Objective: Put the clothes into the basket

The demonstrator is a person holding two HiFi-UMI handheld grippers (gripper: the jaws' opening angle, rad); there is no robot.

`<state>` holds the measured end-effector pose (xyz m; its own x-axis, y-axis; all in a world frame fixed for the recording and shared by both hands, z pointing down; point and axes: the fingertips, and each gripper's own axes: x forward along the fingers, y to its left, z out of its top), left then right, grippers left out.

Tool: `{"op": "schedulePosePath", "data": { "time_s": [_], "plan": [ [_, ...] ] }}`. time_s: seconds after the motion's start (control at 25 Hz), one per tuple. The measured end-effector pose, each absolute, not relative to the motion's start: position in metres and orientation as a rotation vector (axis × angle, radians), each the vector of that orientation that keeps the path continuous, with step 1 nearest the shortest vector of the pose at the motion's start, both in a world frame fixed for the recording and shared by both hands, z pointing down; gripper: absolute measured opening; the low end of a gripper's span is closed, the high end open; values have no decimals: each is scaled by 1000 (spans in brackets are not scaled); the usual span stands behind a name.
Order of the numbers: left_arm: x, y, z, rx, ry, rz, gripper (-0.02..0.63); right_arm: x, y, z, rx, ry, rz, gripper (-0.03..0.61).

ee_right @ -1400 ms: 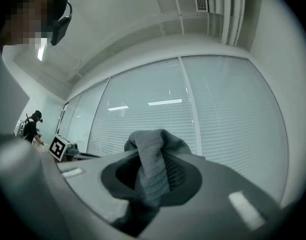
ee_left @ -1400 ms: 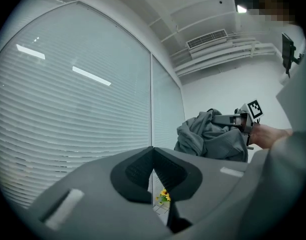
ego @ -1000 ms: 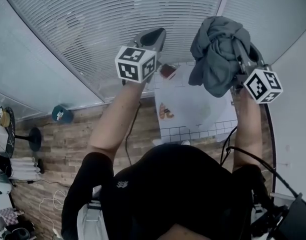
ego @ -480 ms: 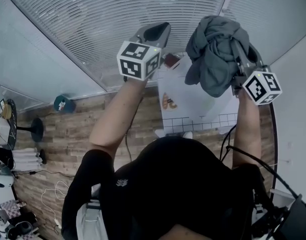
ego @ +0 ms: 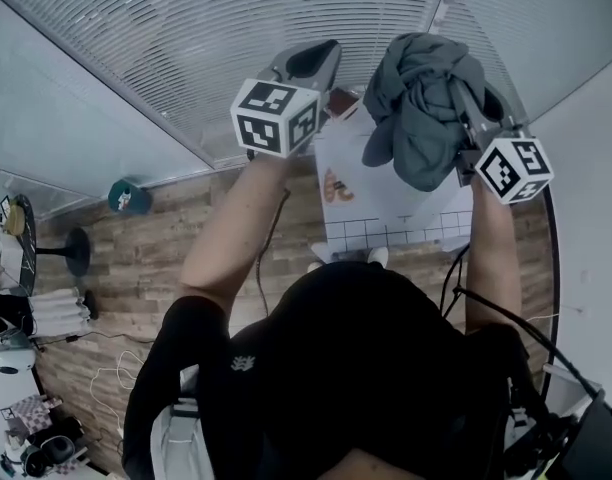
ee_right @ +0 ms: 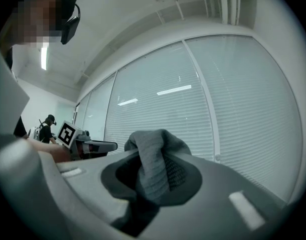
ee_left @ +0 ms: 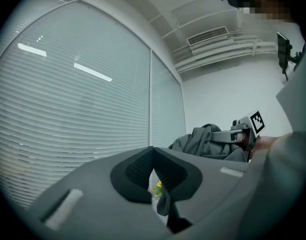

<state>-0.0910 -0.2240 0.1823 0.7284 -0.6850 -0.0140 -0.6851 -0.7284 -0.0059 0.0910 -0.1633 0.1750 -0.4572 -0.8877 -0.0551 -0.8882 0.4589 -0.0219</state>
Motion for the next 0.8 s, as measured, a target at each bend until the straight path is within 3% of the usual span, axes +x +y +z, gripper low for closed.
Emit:
{"op": "schedulePosePath", "data": {
  "time_s": [0.8],
  "plan": [
    [-67, -225, 245, -2928, 1195, -122, 5, 90, -169, 249, -1532, 2736, -132, 71]
  ]
}}
